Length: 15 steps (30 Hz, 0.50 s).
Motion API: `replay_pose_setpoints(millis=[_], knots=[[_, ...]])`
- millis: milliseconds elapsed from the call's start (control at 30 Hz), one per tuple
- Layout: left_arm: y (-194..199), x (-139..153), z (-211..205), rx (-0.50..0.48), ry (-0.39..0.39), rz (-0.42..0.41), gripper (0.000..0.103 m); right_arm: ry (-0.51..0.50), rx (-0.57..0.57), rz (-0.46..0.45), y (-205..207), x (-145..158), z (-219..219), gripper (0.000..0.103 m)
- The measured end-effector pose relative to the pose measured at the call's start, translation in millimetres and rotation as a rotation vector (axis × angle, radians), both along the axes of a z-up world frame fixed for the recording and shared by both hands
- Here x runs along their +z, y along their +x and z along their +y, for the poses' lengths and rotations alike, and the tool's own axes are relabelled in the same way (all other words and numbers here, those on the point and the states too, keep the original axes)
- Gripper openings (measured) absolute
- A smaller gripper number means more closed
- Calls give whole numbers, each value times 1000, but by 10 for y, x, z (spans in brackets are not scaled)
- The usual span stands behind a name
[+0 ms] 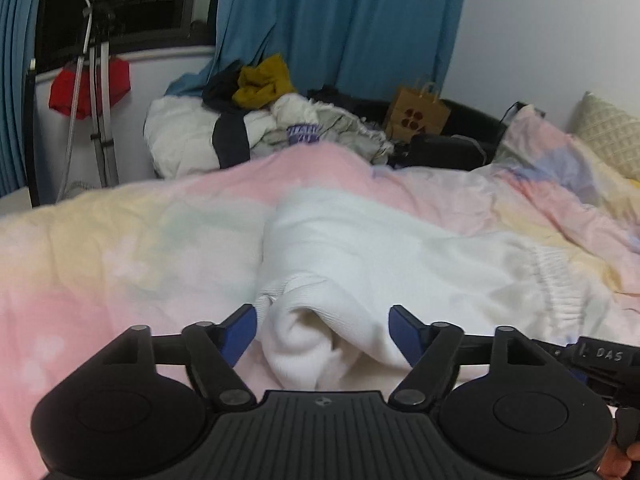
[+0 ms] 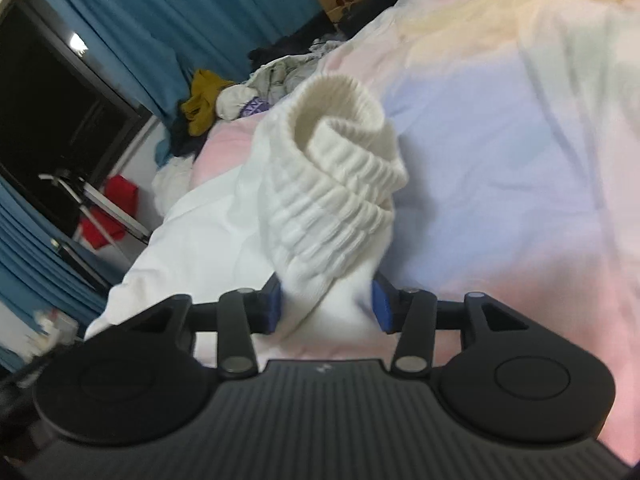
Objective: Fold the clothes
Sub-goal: 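Lay the bundle on the duvet and open both grippers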
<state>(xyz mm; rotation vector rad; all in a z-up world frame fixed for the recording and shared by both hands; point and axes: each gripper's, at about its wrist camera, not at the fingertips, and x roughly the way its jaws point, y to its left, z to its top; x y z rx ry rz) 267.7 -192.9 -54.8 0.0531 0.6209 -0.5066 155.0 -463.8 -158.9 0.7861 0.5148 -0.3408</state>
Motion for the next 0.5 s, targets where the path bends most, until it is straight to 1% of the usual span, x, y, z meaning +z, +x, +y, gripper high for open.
replay_pose_setpoints(millis=[100,167,233,300,367,467,500], knots=[[-330,267,193,-24,9,-58,79,-106,-6,19,-241,289,192,48],[-562,439,300,-36,17,-92,79,-173,5,-7,-434,521,345,48],[-799,611,420,-48,5,-121,82,-239,18,-40,-631,756,501,48],[-1070,771,539,-51,-5,-161,87,-305,38,-71,-794,956,664,48],[-1329,904,642,-56,-19,-193,88,-369,58,-92,-982,1129,850,48],[-1694,1029,801,-59,-28,-225,90,-440,98,-115,-1214,1346,1079,48],[-1808,1062,851,-58,-27,-235,95,-460,106,-119,-1281,1388,1143,48]])
